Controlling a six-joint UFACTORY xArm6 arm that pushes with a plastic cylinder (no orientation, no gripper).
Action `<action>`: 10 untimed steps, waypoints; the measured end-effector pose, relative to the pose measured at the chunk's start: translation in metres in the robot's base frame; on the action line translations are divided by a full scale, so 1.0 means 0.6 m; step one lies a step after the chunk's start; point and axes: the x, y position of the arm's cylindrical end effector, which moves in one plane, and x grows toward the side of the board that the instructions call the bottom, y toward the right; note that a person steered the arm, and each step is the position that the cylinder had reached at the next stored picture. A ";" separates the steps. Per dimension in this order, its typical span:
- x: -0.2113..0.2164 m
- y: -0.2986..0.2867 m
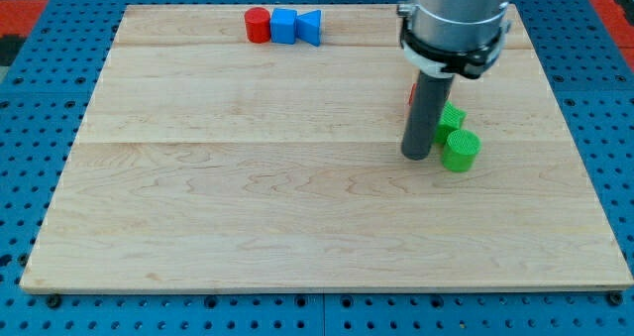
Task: Move the green circle into the green star
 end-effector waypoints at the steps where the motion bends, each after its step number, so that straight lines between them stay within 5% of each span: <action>1: 0.070 -0.015; 3: 0.081 0.151; 6: 0.038 0.113; 7: 0.072 0.073; 10: -0.231 -0.316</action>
